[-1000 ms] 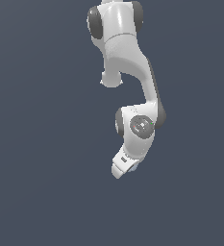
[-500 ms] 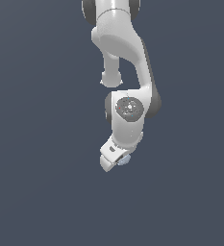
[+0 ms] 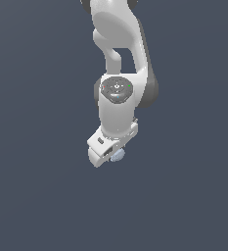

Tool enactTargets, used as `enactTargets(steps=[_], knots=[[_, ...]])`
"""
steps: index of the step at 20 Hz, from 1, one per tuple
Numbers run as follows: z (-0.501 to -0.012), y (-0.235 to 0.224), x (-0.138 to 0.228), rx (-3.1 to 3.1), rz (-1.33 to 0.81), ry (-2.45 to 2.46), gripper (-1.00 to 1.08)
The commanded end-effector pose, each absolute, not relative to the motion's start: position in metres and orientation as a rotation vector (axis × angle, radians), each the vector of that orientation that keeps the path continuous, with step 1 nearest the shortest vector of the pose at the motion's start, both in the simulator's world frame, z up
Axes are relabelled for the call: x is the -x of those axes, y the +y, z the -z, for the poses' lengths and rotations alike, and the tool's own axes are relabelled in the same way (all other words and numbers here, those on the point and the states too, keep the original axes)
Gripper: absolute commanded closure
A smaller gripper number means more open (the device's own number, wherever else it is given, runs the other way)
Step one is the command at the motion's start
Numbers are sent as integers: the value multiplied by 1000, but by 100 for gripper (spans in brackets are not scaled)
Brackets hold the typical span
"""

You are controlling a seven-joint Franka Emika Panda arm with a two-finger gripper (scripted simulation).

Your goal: Pick up the object and move it to a goal position.

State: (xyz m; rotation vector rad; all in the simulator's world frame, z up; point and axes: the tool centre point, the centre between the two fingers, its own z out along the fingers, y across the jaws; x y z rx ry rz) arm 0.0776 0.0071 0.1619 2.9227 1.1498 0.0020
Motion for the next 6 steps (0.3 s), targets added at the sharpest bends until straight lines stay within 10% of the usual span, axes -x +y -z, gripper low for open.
enactTargets(steps=[1,6], knots=[[-167,4,-77,-2923,0,1152,108],[-167,4,-78,-2923,0,1152,108]])
